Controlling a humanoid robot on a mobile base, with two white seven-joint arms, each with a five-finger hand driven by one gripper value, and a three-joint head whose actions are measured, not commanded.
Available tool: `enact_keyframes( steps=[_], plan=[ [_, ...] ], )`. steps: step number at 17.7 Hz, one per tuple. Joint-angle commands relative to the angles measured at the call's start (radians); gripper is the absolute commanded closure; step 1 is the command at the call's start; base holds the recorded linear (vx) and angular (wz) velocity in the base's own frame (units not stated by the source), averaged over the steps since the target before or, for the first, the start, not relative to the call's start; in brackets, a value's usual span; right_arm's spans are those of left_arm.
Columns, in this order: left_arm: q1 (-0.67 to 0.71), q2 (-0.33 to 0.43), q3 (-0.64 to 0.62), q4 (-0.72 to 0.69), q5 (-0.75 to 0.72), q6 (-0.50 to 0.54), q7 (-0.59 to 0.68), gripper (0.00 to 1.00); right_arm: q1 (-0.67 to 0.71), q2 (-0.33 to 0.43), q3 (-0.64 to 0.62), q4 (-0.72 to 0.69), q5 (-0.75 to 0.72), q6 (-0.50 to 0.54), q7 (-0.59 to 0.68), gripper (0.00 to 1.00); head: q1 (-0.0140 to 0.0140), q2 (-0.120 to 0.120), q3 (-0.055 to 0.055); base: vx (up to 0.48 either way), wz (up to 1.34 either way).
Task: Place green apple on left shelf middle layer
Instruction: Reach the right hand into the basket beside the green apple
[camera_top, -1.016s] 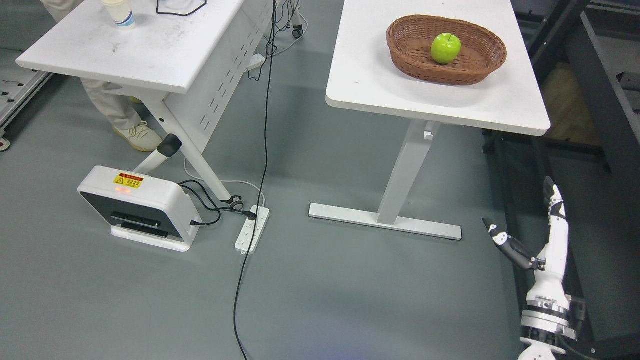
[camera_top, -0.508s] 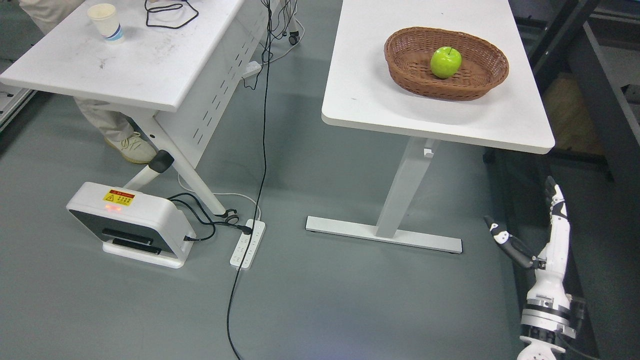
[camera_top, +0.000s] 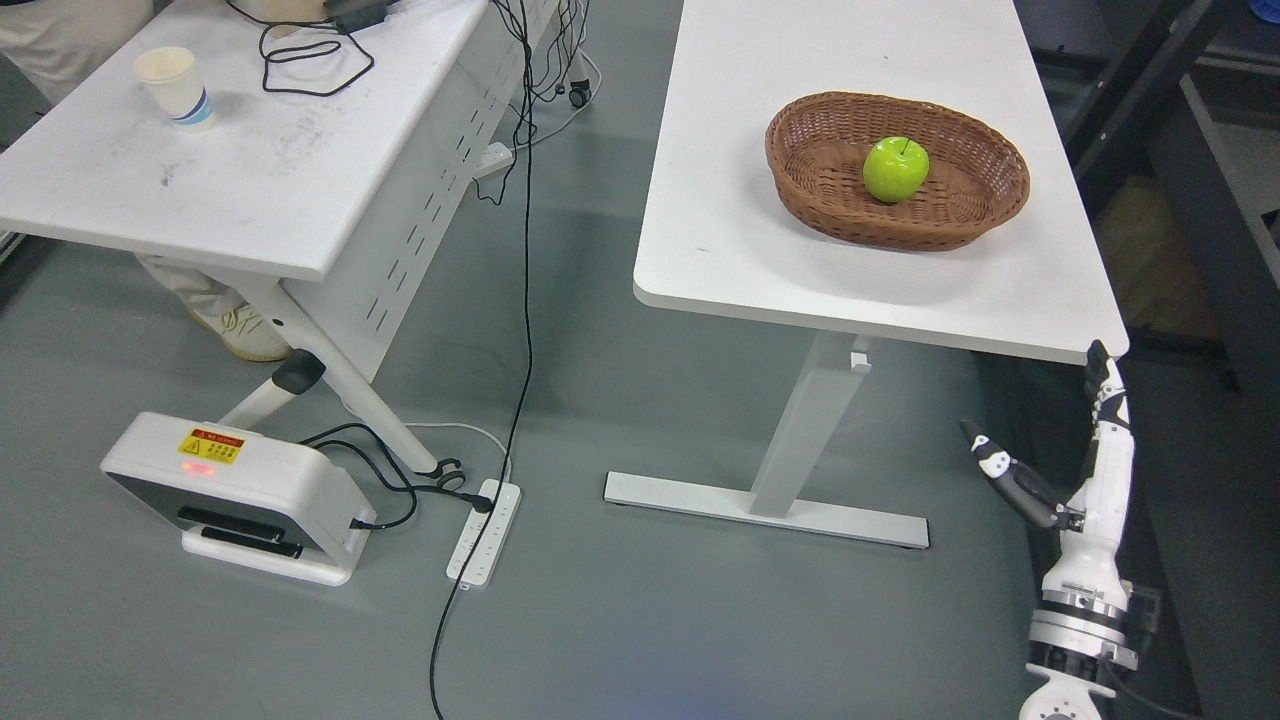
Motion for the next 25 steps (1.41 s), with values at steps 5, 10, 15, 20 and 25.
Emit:
enact_keyframes(
  steps=[5, 10, 15, 20, 25],
  plan=[
    [-0.021, 0.017, 0.0, 0.0, 0.0, -0.001, -0.001, 0.0, 0.002, 0.012, 0.003, 0.0, -0.001, -0.001, 0.004, 0.0, 0.0, 0.0, 0.0, 0.257, 0.0],
    [-0.021, 0.017, 0.0, 0.0, 0.0, -0.001, -0.001, 0.0, -0.004, 0.004, 0.005, 0.0, -0.001, -0.018, 0.031, 0.0, 0.0, 0.0, 0.0, 0.284, -0.06],
    [-0.021, 0.017, 0.0, 0.0, 0.0, -0.001, -0.001, 0.0, -0.031, -0.072, -0.002, 0.0, -0.002, -0.009, 0.062, 0.01, 0.0, 0.0, 0.0, 0.284, -0.04],
    [-0.021, 0.017, 0.0, 0.0, 0.001, -0.001, -0.001, 0.0, -0.073, -0.091, -0.002, 0.0, -0.001, 0.035, 0.221, 0.04, 0.0, 0.0, 0.0, 0.242, 0.02],
    [-0.021, 0.017, 0.0, 0.0, 0.001, -0.001, -0.001, 0.0, -0.102, -0.168, 0.006, 0.0, 0.016, 0.069, 0.252, 0.03, 0.0, 0.0, 0.0, 0.172, 0.03]
  ],
)
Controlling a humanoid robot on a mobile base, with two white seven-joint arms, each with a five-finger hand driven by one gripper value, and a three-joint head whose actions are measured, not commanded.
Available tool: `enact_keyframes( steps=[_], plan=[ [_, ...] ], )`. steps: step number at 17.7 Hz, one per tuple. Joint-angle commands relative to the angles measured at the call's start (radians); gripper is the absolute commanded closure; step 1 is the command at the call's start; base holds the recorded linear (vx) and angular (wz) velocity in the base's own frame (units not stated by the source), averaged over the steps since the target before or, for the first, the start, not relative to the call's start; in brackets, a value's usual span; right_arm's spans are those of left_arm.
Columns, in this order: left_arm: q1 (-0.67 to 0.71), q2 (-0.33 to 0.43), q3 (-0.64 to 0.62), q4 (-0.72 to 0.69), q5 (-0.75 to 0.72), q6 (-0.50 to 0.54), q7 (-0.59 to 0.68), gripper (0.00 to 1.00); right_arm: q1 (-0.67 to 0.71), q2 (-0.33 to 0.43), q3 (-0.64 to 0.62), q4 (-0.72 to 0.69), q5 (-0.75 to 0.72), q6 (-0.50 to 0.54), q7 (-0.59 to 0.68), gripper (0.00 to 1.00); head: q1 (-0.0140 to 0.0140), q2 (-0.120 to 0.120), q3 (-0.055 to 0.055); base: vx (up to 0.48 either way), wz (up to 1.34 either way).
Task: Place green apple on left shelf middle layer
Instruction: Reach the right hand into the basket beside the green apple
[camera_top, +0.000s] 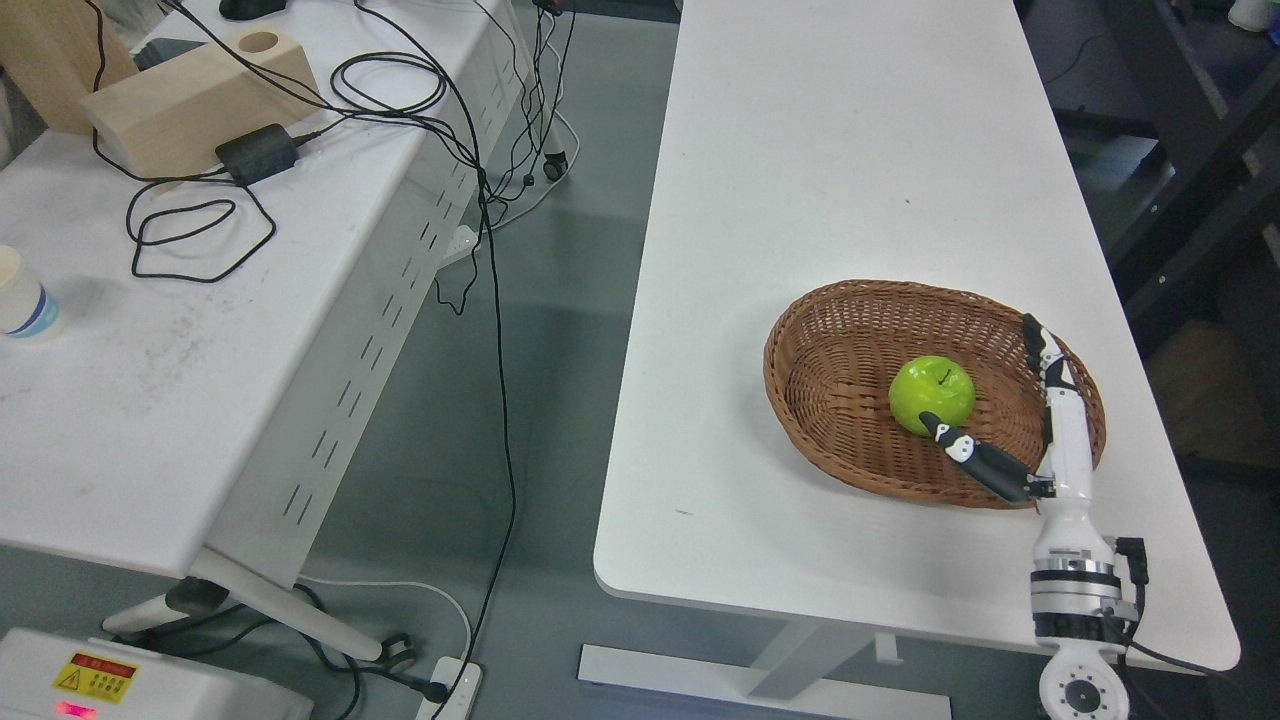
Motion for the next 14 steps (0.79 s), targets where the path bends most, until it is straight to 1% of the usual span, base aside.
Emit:
enact_keyframes(
  steps=[1, 4, 7, 10, 14],
  plan=[
    [-0.021, 0.017, 0.0, 0.0, 0.001, -0.001, -0.001, 0.0, -0.049, -0.106, 0.012, 0.0, 0.026, 0.01, 0.033, 0.03, 0.0, 0.0, 0.0, 0.115, 0.01],
    [-0.021, 0.017, 0.0, 0.0, 0.0, -0.001, -0.001, 0.0, -0.056, -0.109, 0.068, 0.0, 0.137, 0.01, 0.049, 0.03, 0.0, 0.0, 0.0, 0.11, 0.0],
    [-0.021, 0.017, 0.0, 0.0, 0.001, -0.001, -0.001, 0.0, -0.047, -0.113, 0.146, 0.006, 0.213, 0.003, 0.084, 0.03, 0.0, 0.0, 0.0, 0.065, 0.01],
    [-0.021, 0.017, 0.0, 0.0, 0.0, -0.001, -0.001, 0.0, -0.038, -0.113, 0.18, 0.012, 0.234, 0.003, 0.11, 0.03, 0.0, 0.0, 0.0, 0.038, 0.01],
    [-0.021, 0.017, 0.0, 0.0, 0.001, -0.001, -0.001, 0.0, -0.046, -0.109, 0.18, 0.028, 0.244, 0.006, 0.11, 0.03, 0.0, 0.0, 0.0, 0.014, 0.0]
  ],
)
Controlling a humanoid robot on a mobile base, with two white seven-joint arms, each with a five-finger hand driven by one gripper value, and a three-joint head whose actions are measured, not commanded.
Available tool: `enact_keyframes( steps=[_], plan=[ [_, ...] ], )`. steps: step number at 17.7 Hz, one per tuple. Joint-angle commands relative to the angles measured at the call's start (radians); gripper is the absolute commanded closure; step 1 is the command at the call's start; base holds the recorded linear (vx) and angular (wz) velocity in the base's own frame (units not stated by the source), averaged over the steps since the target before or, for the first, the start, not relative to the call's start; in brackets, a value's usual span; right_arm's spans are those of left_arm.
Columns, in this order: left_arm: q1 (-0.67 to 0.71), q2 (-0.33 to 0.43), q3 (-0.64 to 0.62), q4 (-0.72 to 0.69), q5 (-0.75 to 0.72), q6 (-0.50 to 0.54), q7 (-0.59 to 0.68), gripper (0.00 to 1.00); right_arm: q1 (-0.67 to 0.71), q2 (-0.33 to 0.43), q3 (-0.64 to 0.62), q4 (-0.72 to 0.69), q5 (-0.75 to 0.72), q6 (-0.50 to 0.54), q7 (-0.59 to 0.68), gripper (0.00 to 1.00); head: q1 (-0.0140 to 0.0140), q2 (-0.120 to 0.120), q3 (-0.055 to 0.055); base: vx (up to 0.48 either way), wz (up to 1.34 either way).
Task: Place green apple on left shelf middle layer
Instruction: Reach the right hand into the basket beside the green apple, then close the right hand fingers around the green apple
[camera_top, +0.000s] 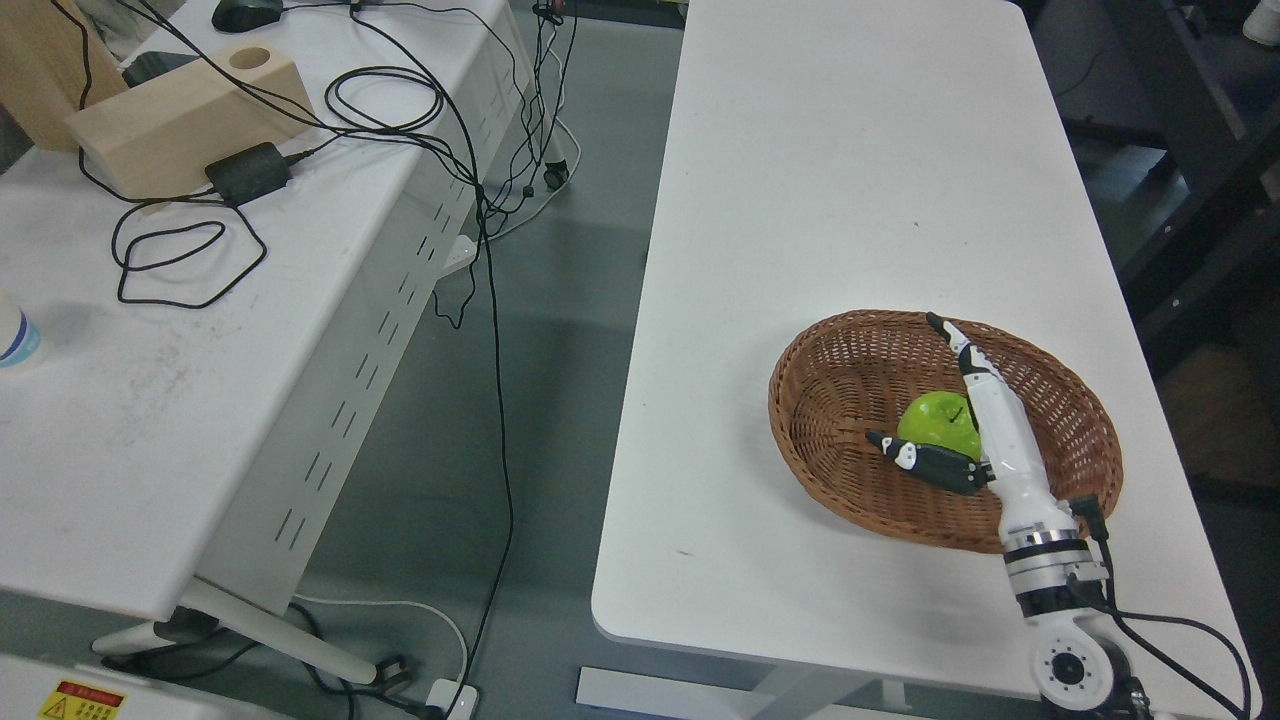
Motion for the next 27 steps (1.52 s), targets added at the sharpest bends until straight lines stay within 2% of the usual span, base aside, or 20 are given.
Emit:
enact_keyframes(
  steps=[1, 6, 10, 23, 27],
  plan=[
    [-0.021, 0.017, 0.0, 0.0, 0.0, 0.001, 0.0, 0.0, -0.007, -0.023, 0.079, 0.018, 0.038, 0.005, 0.004, 0.03, 0.0, 0.0, 0.0, 0.0, 0.0],
    [-0.021, 0.017, 0.0, 0.0, 0.0, -0.001, 0.0, 0.0, -0.023, -0.02, 0.073, 0.032, 0.038, 0.016, 0.006, 0.03, 0.0, 0.0, 0.0, 0.0, 0.0],
    [-0.021, 0.017, 0.0, 0.0, 0.0, -0.001, 0.0, 0.0, -0.062, -0.02, 0.073, 0.064, 0.037, 0.079, 0.007, 0.03, 0.0, 0.0, 0.0, 0.0, 0.0],
    [-0.021, 0.017, 0.0, 0.0, 0.0, -0.001, 0.0, 0.0, -0.096, -0.032, 0.071, 0.212, 0.035, 0.084, 0.007, 0.03, 0.0, 0.0, 0.0, 0.0, 0.0],
    [-0.021, 0.017, 0.0, 0.0, 0.0, -0.001, 0.0, 0.0, -0.093, -0.041, 0.07, 0.218, 0.035, 0.078, -0.002, 0.03, 0.0, 0.0, 0.0, 0.0, 0.0]
  ],
)
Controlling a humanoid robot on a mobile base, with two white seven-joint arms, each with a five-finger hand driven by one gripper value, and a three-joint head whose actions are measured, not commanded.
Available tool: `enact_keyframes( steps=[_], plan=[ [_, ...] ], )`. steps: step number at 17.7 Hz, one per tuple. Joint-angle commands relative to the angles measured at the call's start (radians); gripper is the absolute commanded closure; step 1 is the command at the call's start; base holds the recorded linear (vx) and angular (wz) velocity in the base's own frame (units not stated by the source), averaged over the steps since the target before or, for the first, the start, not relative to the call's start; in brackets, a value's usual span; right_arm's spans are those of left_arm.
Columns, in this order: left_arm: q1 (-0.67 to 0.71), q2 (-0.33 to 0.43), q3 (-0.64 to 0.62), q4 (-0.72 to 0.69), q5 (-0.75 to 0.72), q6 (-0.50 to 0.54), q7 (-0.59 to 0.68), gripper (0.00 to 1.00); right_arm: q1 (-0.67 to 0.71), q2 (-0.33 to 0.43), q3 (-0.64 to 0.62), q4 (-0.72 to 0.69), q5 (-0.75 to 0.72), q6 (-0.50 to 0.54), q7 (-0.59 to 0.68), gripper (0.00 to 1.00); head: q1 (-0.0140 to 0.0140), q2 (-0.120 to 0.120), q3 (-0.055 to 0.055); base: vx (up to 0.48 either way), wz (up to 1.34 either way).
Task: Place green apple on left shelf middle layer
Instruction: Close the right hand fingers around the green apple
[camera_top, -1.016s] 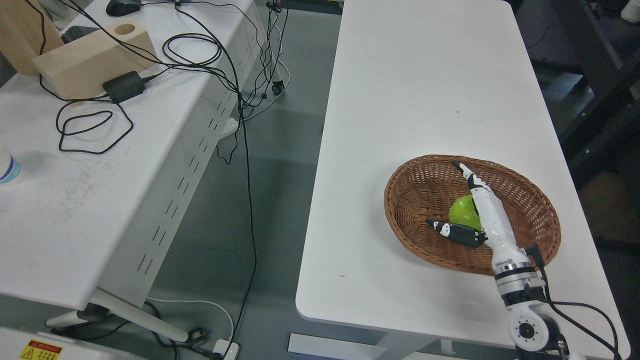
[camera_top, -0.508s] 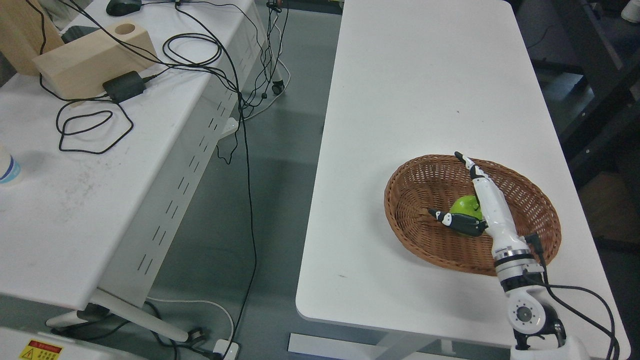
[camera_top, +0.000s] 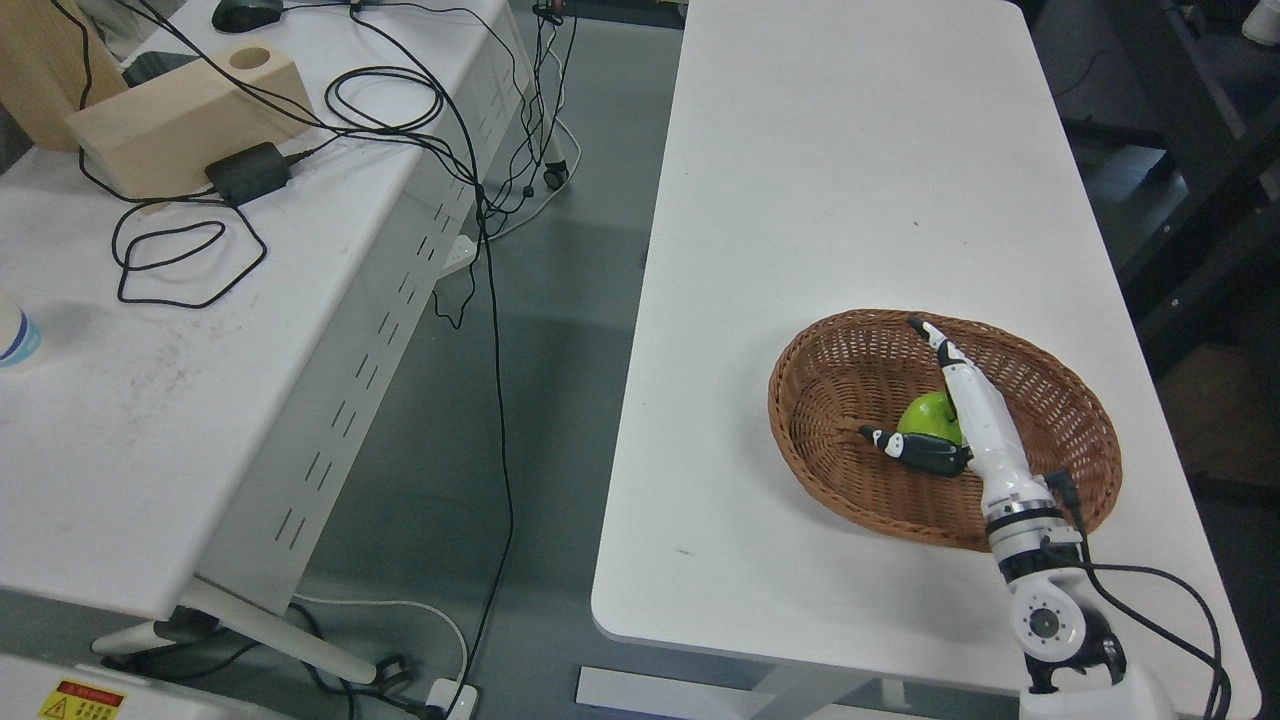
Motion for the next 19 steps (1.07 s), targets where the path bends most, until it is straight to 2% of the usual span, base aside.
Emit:
enact_keyframes(
  steps=[1, 4, 12, 17, 19],
  plan=[
    [-0.021, 0.017, 0.0, 0.0, 0.0, -0.001, -0.001, 0.0, 0.006, -0.013, 0.012, 0.075, 0.002, -0.005, -0.018, 0.04, 0.0, 0.0, 0.0, 0.0, 0.0],
    [-0.021, 0.017, 0.0, 0.0, 0.0, -0.001, -0.001, 0.0, 0.008, -0.013, 0.01, 0.076, 0.003, -0.003, -0.027, 0.12, 0.0, 0.0, 0.0, 0.0, 0.0],
    [-0.021, 0.017, 0.0, 0.0, 0.0, -0.001, -0.001, 0.0, 0.019, -0.017, 0.01, 0.076, 0.003, -0.003, -0.025, 0.45, 0.0, 0.0, 0.0, 0.0, 0.0],
    [-0.021, 0.017, 0.0, 0.0, 0.001, -0.001, -0.001, 0.0, 0.013, -0.015, -0.019, 0.076, 0.002, -0.003, -0.025, 0.71, 0.0, 0.0, 0.0, 0.0, 0.0],
    [-0.021, 0.017, 0.0, 0.0, 0.001, -0.001, -0.001, 0.0, 0.008, -0.015, -0.034, 0.075, 0.002, -0.003, -0.025, 0.84, 0.0, 0.0, 0.0, 0.0, 0.0]
  ],
)
